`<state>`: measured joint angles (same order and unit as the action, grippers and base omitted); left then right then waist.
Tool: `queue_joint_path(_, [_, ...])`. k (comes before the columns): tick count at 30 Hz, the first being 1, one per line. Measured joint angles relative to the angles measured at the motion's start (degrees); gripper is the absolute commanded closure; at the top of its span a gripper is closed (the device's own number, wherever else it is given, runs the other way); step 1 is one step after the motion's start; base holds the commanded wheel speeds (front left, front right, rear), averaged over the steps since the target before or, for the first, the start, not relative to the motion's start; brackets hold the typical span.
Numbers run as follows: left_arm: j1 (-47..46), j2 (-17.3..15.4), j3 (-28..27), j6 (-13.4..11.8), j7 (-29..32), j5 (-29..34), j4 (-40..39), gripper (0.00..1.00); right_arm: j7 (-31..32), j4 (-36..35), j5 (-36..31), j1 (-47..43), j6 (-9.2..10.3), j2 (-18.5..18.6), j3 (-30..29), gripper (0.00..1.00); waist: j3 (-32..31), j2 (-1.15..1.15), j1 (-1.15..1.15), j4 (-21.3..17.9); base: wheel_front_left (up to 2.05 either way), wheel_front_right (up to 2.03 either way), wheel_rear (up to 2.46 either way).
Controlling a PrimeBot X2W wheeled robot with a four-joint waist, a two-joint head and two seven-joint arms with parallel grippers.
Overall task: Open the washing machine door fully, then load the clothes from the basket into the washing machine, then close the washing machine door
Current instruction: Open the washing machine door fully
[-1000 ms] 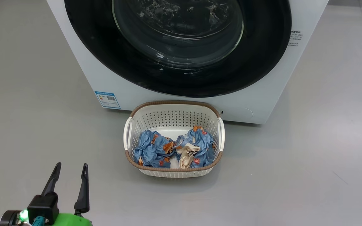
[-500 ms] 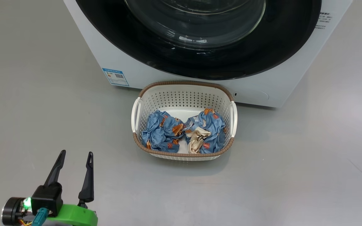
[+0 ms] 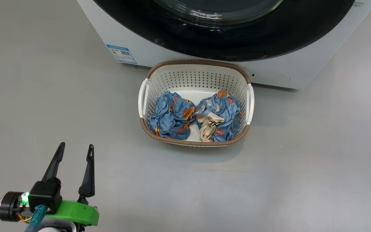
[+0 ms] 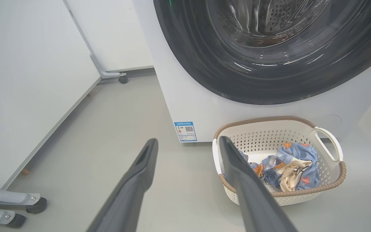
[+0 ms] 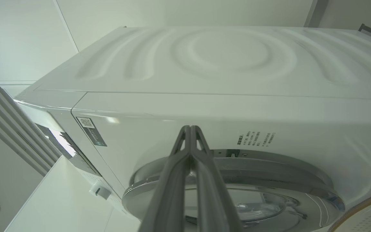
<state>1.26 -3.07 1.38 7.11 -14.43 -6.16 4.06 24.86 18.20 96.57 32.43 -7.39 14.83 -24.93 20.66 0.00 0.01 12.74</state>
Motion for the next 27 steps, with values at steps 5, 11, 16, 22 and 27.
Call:
queue_joint_path(5, [-0.2, 0.0, 0.4, 0.0, 0.0, 0.1, 0.0, 0.0, 0.7, 0.3, -1.3, 2.0, 0.0, 0.9, 1.5, 1.0, 1.8, 0.0, 0.0, 0.6, 0.0, 0.0, 0.0])
queue_joint_path(11, [-0.5, 0.0, 0.4, 0.0, 0.0, 0.1, -0.2, 0.0, 1.6, 0.8, -2.1, 5.1, 0.0, 1.6, 3.6, 1.0, 3.6, 0.0, 0.0, 1.6, 0.0, 0.0, 0.0])
queue_joint_path(16, [-1.0, 0.0, 0.4, 0.0, 0.0, 0.1, -0.5, 0.0, 2.6, 1.1, -3.7, 7.9, 0.0, 2.0, 5.8, 1.0, 5.1, 0.0, -0.01, 2.1, 0.0, 0.0, 0.0])
queue_joint_path(22, [-1.4, 0.0, 0.5, 0.0, 0.0, 0.1, -0.5, 0.0, 3.6, 1.5, -4.9, 10.9, 0.0, 3.5, 7.4, 1.0, 6.6, 0.0, 0.0, 2.8, 0.0, 0.0, 0.0])
queue_joint_path(27, [-1.4, 0.1, 0.6, 0.0, 0.0, 0.1, -0.5, 0.0, 4.7, 2.3, -5.5, 12.6, 0.0, 3.9, 9.1, 1.0, 7.8, 0.0, 0.0, 3.4, 0.0, 0.0, 0.0])
